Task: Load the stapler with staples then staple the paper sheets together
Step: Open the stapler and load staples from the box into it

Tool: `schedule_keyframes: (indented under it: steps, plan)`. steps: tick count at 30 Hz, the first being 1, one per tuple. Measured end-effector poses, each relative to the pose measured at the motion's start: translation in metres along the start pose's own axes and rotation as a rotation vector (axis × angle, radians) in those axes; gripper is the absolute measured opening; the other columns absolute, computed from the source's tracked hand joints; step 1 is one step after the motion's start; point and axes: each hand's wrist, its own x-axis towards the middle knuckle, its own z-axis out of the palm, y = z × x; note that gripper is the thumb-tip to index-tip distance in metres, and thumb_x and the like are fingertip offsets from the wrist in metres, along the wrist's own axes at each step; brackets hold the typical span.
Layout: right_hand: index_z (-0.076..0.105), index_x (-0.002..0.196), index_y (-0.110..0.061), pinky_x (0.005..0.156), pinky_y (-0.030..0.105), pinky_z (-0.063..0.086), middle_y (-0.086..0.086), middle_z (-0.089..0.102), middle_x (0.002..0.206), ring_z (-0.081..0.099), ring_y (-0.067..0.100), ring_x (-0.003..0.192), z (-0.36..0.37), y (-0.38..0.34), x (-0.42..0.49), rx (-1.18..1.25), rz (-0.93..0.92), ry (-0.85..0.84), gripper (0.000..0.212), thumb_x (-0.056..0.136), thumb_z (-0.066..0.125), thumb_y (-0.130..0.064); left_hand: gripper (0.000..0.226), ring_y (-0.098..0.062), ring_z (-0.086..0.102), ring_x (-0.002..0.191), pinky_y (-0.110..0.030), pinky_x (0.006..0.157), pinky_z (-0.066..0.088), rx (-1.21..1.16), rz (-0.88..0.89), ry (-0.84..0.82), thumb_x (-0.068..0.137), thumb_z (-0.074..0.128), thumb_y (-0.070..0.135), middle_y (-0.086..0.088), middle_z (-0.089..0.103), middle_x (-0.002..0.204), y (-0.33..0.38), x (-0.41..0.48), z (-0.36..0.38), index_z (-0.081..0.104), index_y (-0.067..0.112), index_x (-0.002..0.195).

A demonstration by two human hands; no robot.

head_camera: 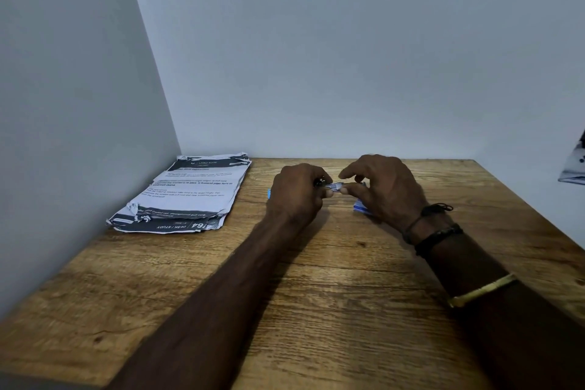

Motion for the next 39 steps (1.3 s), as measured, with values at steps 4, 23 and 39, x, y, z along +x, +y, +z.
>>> schedule_keyframes:
  steps: [4, 23, 39]
  plan:
    - [0.078, 0.101, -0.020, 0.081, 0.043, 0.049, 0.003, 0.074, 0.095, 0.065, 0.024, 0.090, -0.001, 0.000, -0.001, 0.024, -0.053, -0.027, 0.019, 0.082, 0.079, -0.023, 0.020, -0.019, 0.071, 0.094, -0.033, 0.081, 0.055, 0.012, -0.013, -0.022, 0.082, 0.079, 0.028, 0.002, 0.079, 0.095, -0.001, 0.001, 0.000, 0.078, 0.029, 0.101]
    - [0.078, 0.090, -0.016, 0.078, 0.036, 0.053, 0.000, 0.075, 0.085, 0.065, 0.015, 0.080, -0.004, 0.012, -0.001, 0.105, 0.040, 0.050, 0.006, 0.085, 0.079, -0.019, 0.018, -0.012, 0.067, 0.080, -0.027, 0.072, 0.048, -0.145, -0.060, 0.030, 0.079, 0.082, 0.027, 0.001, 0.079, 0.088, -0.012, 0.006, -0.002, 0.081, 0.023, 0.097]
    - [0.079, 0.085, -0.013, 0.074, 0.040, 0.051, 0.005, 0.073, 0.077, 0.064, 0.023, 0.076, -0.006, 0.011, 0.000, 0.173, 0.056, 0.078, 0.002, 0.084, 0.078, -0.011, 0.034, -0.021, 0.065, 0.093, -0.028, 0.074, 0.041, -0.079, 0.172, -0.124, 0.099, 0.058, 0.024, -0.007, 0.076, 0.104, -0.011, 0.002, 0.003, 0.066, 0.018, 0.131]
